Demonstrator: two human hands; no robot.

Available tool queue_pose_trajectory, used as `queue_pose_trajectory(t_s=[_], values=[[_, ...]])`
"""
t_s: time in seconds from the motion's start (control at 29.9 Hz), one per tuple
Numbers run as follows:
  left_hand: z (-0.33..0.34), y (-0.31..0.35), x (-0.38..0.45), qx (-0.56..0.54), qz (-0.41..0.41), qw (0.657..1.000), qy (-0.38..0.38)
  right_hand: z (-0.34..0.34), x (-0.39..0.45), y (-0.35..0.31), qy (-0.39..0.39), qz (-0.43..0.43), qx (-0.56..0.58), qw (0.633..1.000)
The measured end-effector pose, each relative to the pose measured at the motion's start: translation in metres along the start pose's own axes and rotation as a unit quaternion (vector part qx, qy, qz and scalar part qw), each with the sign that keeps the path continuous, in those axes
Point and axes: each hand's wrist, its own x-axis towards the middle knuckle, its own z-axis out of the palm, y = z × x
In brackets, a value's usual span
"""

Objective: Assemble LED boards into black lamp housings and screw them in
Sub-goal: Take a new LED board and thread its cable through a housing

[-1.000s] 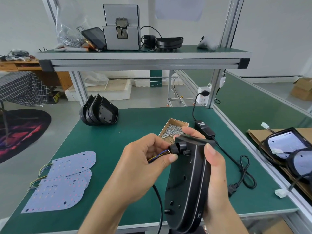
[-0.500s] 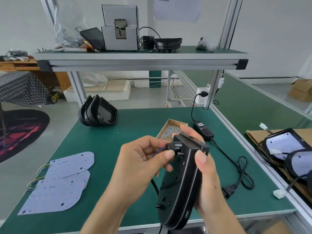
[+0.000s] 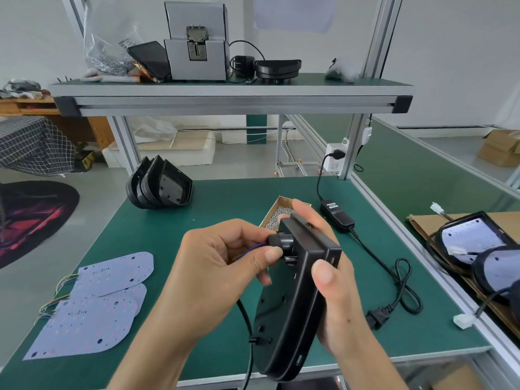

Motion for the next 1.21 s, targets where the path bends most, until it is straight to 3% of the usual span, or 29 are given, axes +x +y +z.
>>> queue_pose_trajectory(t_s=[0.2,0.4,0.57,1.0,1.21], values=[[0.010,-0.003,-0.006,-0.024,-0.034,0.999,0.032,0.004,-0.005,0.004,0.029,-0.022,0.042,0.998],[0.015,-0.005,-0.011,-0.006,-0.005,0.998,0.063,0.008,-0.001,0.005,0.035,-0.022,0.025,0.999],[0.007,0.002,-0.009,-0.003,0.015,0.999,0.041,0.004,-0.003,0.008,0.020,-0.021,-0.003,1.000],[-0.008,-0.001,-0.009,0.184,0.129,0.974,-0.014,0.005,-0.011,0.000,-0.001,-0.032,-0.014,0.999],[0.000,0.000,-0.013,0.077,0.090,0.993,0.005,0.016,-0.016,-0.002,0.023,-0.043,0.013,0.999]])
